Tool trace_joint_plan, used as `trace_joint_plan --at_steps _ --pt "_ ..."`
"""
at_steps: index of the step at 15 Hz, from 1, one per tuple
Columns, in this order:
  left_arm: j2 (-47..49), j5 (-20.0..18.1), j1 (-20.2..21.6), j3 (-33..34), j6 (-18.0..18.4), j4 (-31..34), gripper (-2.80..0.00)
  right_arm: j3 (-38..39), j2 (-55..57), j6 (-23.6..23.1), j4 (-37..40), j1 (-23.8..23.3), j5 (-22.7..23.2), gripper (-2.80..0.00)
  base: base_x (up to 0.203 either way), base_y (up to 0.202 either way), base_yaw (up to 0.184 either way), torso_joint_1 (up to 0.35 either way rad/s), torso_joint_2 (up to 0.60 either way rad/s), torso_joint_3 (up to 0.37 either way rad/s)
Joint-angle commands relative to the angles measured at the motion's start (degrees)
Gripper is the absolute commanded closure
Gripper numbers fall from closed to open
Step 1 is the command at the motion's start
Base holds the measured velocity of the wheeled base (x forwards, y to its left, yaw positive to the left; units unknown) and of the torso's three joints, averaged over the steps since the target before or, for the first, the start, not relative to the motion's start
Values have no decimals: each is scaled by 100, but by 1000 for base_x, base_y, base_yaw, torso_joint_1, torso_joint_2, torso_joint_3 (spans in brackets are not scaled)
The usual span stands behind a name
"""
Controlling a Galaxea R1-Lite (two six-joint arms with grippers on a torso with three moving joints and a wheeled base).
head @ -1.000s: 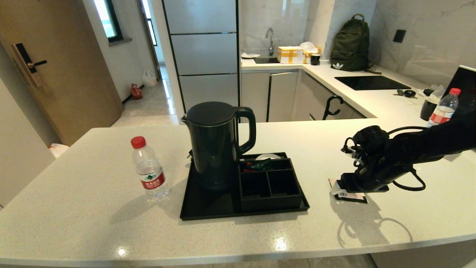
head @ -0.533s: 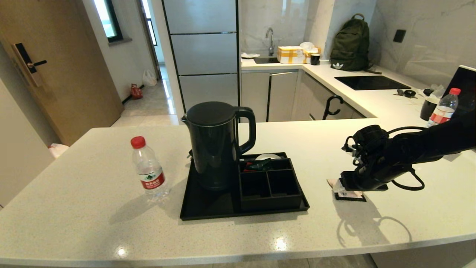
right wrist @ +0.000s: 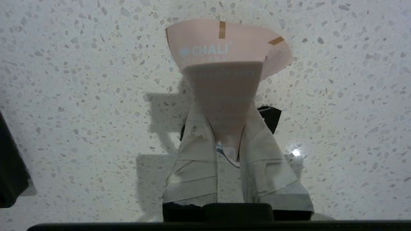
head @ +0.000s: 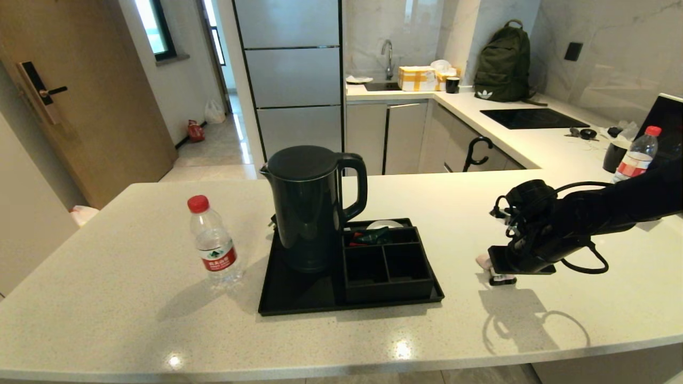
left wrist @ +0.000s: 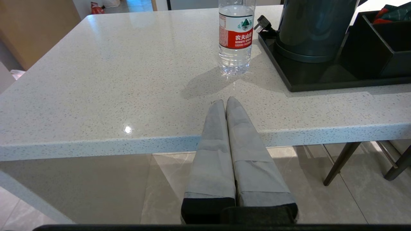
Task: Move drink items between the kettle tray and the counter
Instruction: Return the tea bag to its original position
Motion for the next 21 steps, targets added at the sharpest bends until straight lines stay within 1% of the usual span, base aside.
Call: trace_joint_plan --at_steps 1,5,7,9,11,13,14,15,16,18,19,21 --pt "7 0 2 0 3 0 0 2 -13 2 10 -6 -2 0 0 0 0 0 0 0" --pt "7 0 2 0 3 0 0 -23 -242 38 16 5 14 0 0 0 0 0 0 0" --pt "7 0 2 0 3 0 0 -74 -886 134 11 136 43 0 0 0 0 0 0 0" --pt "7 0 2 0 3 0 0 -130 -1531 206 25 508 48 0 0 0 0 0 0 0" --pt "7 -8 2 0 3 0 0 -165 -1941 368 -4 1148 -34 0 0 0 0 0 0 0" --pt "7 0 2 0 3 0 0 -169 -2193 656 -328 1688 -334 0 0 0 0 0 0 0" --pt "7 0 2 0 3 0 0 -108 -2229 878 -806 1921 -542 0 0 0 0 0 0 0" --pt "7 0 2 0 3 0 0 52 -2219 1098 -1509 2127 -900 0 0 0 0 0 0 0" --pt "7 0 2 0 3 0 0 275 -2192 1222 -2084 2303 -1244 0 0 0 0 0 0 0" --pt "7 0 2 0 3 0 0 842 -1975 1247 -3657 2487 -1818 0 0 0 0 0 0 0" --pt "7 0 2 0 3 0 0 1176 -1787 1189 -4207 2551 -2034 0 0 0 0 0 0 0" --pt "7 -8 2 0 3 0 0 1535 -1506 1095 -4883 2739 -2463 0 0 0 0 0 0 0"
